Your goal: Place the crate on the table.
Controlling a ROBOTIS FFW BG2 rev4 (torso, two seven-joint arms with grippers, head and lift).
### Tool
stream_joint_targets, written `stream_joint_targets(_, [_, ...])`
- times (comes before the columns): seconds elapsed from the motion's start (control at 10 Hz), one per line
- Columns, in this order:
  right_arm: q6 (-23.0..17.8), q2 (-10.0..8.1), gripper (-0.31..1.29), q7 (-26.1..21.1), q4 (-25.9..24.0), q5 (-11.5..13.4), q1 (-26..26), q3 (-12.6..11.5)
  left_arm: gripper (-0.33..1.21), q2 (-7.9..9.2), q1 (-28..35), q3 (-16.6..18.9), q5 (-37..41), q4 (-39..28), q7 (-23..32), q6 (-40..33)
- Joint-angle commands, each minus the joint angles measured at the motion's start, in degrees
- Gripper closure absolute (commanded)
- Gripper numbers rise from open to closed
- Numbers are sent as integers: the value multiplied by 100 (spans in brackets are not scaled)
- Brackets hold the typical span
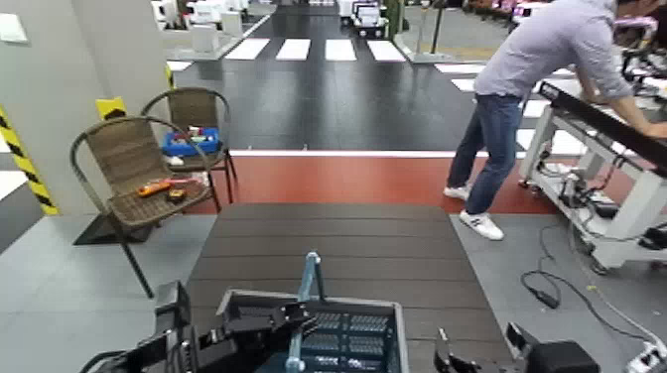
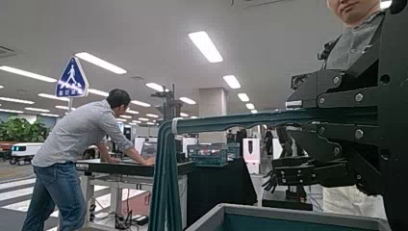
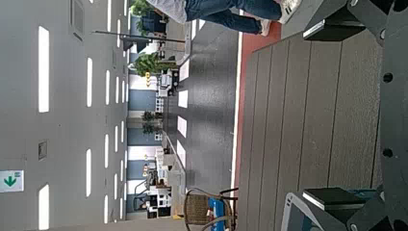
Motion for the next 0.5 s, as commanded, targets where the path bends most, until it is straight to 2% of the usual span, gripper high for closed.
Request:
stream_joint_targets(0.1, [0, 9, 15, 0, 0, -1, 0, 0, 119, -90, 23, -68, -8, 18, 0, -16])
stream_joint_targets(0.5, [-9, 18, 15, 0, 9, -10, 9, -9, 120, -125, 32, -77, -8, 44, -18, -25])
